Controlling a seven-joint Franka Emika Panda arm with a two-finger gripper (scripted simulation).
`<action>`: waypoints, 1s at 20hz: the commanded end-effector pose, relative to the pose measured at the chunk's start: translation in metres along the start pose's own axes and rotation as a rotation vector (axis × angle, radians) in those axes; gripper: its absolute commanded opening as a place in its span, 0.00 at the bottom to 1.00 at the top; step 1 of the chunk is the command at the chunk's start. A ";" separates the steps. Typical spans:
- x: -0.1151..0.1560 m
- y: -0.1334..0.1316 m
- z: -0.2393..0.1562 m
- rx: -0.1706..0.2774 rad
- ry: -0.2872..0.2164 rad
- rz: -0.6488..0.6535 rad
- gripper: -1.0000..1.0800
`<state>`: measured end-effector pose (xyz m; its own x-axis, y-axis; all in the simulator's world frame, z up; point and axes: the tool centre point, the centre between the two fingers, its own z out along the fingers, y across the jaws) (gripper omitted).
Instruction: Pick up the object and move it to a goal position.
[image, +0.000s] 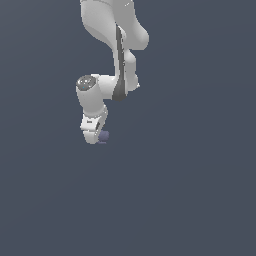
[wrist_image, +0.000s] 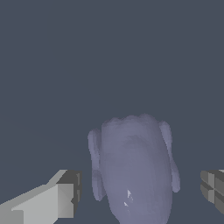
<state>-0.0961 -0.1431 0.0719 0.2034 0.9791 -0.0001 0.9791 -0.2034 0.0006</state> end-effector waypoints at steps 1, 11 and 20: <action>0.000 -0.001 0.013 0.001 0.000 -0.001 0.96; 0.000 0.000 0.032 0.001 0.000 -0.003 0.00; 0.000 0.001 0.027 -0.006 -0.003 -0.004 0.00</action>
<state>-0.0949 -0.1441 0.0457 0.2001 0.9798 -0.0027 0.9797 -0.2001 0.0066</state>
